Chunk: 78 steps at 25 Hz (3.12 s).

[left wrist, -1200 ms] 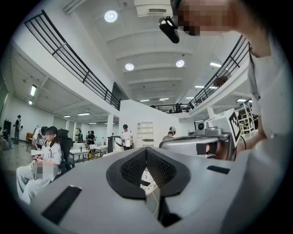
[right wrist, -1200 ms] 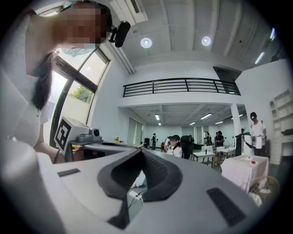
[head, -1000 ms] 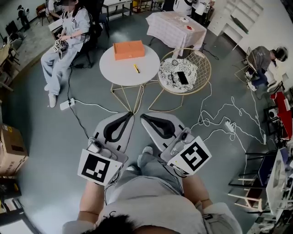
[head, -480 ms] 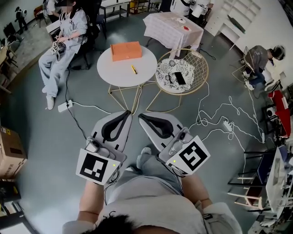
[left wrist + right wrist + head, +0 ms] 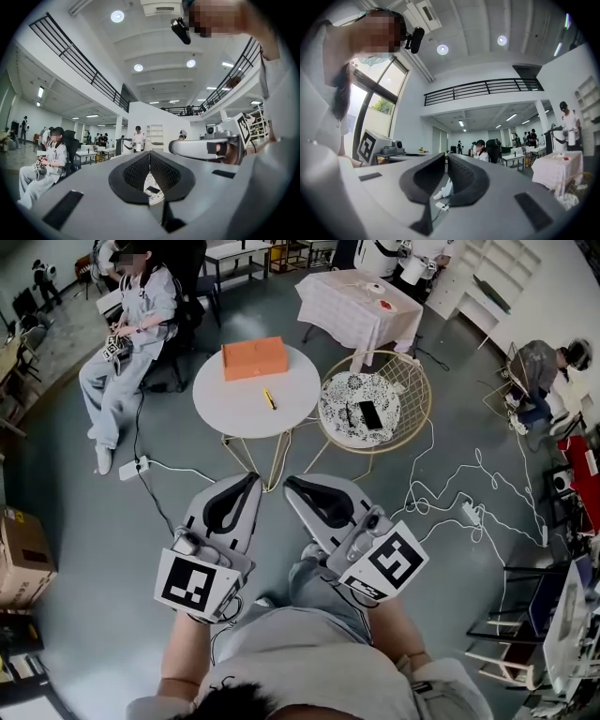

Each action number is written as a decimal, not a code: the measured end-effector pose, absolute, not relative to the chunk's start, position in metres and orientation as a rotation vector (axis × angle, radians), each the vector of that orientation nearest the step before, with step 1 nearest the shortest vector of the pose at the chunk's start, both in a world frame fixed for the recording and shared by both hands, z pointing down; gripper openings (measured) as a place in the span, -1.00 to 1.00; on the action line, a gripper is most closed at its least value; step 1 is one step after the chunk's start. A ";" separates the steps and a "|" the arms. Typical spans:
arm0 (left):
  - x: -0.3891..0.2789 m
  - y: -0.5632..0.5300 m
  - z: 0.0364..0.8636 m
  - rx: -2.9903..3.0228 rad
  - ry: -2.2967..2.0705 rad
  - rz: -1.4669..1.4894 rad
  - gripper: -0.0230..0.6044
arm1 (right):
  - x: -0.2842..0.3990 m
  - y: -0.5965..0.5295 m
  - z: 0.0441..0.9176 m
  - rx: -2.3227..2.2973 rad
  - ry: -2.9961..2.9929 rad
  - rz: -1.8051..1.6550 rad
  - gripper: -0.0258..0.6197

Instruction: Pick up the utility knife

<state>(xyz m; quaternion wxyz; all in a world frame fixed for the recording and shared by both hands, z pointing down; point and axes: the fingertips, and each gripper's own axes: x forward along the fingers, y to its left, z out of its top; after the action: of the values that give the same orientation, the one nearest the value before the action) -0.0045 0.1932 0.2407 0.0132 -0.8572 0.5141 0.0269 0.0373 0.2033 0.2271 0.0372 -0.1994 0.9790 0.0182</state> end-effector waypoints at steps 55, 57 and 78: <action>-0.098 -0.147 0.253 -2.717 1.570 0.042 -0.89 | -0.063 -0.160 0.273 -0.743 3.078 -0.086 -0.88; -0.106 -0.153 0.256 -2.736 1.550 0.041 -0.89 | -0.070 -0.168 0.282 -0.779 3.087 -0.112 -0.87; -0.113 -0.215 0.311 -2.942 1.299 0.034 -0.89 | -0.067 -0.229 0.453 -1.250 3.245 -0.559 -0.74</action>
<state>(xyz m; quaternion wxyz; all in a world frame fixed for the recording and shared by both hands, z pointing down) -0.1126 -0.2153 0.3111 -0.0375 -0.9141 0.4035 0.0105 -0.0671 -0.2291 0.4528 -0.1891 -0.3484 0.9048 -0.1558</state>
